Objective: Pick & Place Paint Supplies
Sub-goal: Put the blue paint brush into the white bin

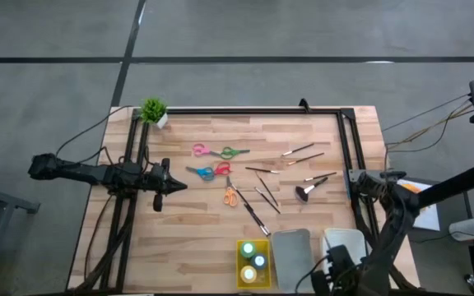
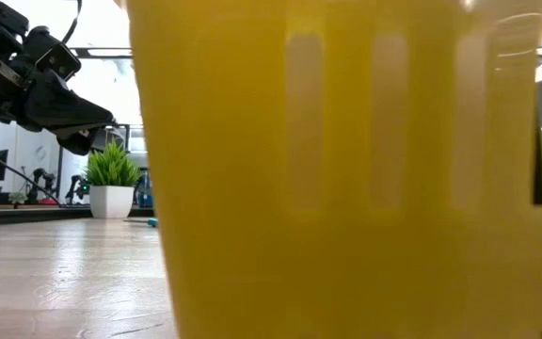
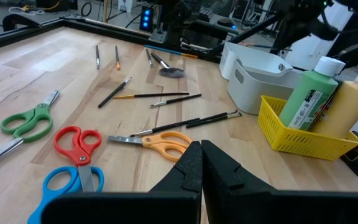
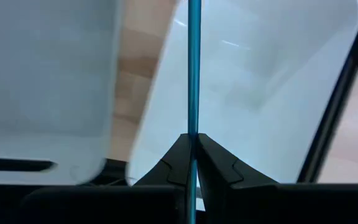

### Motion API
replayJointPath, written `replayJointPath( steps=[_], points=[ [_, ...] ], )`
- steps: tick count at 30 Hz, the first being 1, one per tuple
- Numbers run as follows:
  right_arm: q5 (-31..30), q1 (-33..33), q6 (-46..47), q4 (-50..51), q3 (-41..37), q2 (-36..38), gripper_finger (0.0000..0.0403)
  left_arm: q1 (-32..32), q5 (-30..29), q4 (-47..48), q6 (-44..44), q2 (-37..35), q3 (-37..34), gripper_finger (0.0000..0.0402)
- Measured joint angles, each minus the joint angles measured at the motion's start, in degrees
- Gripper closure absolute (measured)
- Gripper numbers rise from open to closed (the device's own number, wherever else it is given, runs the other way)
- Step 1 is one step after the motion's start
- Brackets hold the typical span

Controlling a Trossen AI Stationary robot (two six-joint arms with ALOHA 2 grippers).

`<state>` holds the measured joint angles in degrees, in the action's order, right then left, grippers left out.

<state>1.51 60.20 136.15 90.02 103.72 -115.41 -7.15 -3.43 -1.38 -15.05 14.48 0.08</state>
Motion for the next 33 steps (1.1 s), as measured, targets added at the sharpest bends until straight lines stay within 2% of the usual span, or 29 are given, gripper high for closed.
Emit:
replayJointPath(
  steps=[6, 13, 19, 33],
  points=[
    [2.0, 2.6, 0.3, 0.0, -1.8, -1.6, 0.0388, 0.0, 0.0, 0.0, 0.0, 0.0, 0.0, 0.0401],
    [-0.3, 3.3, 0.3, -0.5, -4.9, -1.7, 0.0388, 0.0, 0.0, 0.0, 0.0, 0.0, 0.0, 0.0401],
    [0.0, 3.3, 0.3, -1.4, -8.3, -1.7, 0.0388, 0.0, 0.0, 0.0, 0.0, 0.0, 0.0, 0.0401],
    [-0.2, 3.3, 0.3, -12.1, -17.7, -1.7, 0.0388, 0.0, 0.0, 0.0, 0.0, 0.0, 0.0, 0.0401]
  ],
)
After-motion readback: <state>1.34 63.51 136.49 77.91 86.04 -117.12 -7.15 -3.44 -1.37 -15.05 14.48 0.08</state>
